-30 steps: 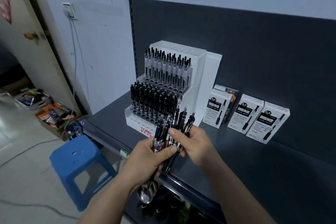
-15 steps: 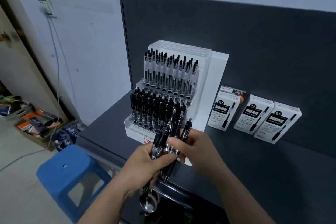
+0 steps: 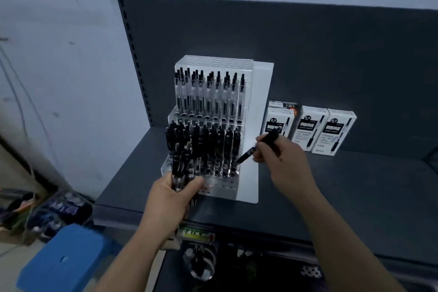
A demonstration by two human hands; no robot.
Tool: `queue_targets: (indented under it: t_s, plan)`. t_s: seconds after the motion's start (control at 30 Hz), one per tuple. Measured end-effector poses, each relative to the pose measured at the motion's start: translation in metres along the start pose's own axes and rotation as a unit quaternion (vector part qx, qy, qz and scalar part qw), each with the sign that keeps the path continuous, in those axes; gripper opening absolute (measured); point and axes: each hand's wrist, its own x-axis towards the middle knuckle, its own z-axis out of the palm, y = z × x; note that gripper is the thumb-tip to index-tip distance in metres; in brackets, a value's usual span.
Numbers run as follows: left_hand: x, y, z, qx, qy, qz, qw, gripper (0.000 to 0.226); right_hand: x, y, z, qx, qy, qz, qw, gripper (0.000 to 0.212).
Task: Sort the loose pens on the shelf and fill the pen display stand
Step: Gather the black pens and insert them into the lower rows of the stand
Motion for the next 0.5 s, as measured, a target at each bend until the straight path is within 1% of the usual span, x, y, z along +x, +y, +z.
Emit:
queue_targets:
  t_s: [0.1, 0.17, 0.2, 0.27, 0.3, 0.4, 0.5]
  plan:
    - [0.001, -0.002, -0.013, -0.005, -0.004, 0.014, 1.0, 0.029, 0.0, -0.002, 0.014, -0.095, -0.012, -0.024, 0.995, 0.013]
    - [0.002, -0.004, -0.021, -0.008, -0.01, 0.015, 1.0, 0.031, 0.004, -0.003, 0.021, -0.173, -0.033, -0.035, 0.984, 0.019]
    - [0.002, -0.005, -0.024, -0.009, -0.011, 0.017, 1.0, 0.034, 0.007, -0.004, 0.025, -0.227, -0.052, -0.038, 0.972, 0.024]
    - [0.003, -0.006, -0.029, -0.009, -0.006, 0.022, 1.0, 0.039, 0.013, -0.007, 0.032, -0.339, -0.094, -0.04, 0.935, 0.033]
    - [0.004, -0.006, -0.031, -0.008, -0.003, 0.023, 1.0, 0.041, 0.015, -0.009, 0.035, -0.375, -0.103, -0.044, 0.92, 0.036]
    - [0.006, -0.007, -0.034, -0.008, -0.005, 0.018, 1.0, 0.04, 0.021, -0.008, 0.041, -0.42, -0.108, -0.052, 0.899, 0.041]
    - [0.008, -0.008, -0.035, -0.014, -0.011, 0.002, 1.0, 0.04, 0.023, -0.005, 0.043, -0.419, -0.112, -0.056, 0.899, 0.045]
